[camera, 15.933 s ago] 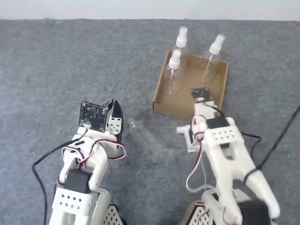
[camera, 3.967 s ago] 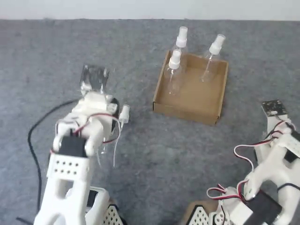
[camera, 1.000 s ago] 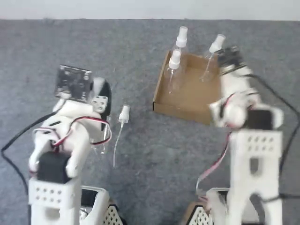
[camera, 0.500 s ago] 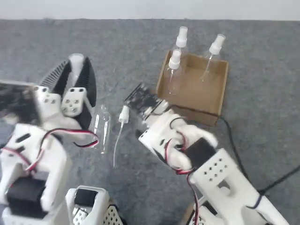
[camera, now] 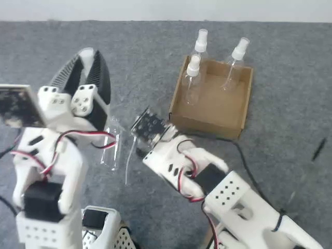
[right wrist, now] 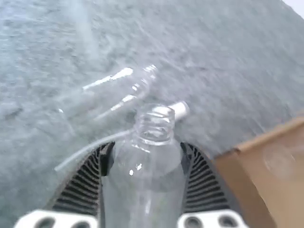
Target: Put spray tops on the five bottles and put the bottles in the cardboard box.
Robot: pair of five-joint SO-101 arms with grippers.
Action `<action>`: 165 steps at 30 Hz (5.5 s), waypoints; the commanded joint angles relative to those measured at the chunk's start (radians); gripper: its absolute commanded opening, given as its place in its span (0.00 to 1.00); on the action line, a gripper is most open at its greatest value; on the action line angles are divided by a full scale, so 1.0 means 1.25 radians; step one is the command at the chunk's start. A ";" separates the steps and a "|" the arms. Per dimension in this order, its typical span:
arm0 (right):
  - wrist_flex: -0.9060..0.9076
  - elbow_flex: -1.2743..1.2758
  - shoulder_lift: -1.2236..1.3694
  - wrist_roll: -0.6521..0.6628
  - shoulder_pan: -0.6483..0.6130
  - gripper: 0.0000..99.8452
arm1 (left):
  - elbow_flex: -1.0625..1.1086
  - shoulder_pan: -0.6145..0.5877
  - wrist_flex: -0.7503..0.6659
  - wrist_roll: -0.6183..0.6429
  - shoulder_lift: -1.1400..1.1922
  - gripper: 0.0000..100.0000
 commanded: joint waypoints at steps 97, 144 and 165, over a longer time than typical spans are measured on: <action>-0.451 0.323 -0.217 -0.092 -0.001 0.01 | 0.334 0.041 0.029 -0.215 -0.021 0.10; 0.018 -0.328 0.047 -0.096 0.215 0.01 | 0.635 0.161 0.103 -0.207 -0.520 0.26; 0.381 -0.615 0.087 -0.090 0.087 0.01 | 0.711 0.158 0.041 -0.230 -0.524 0.28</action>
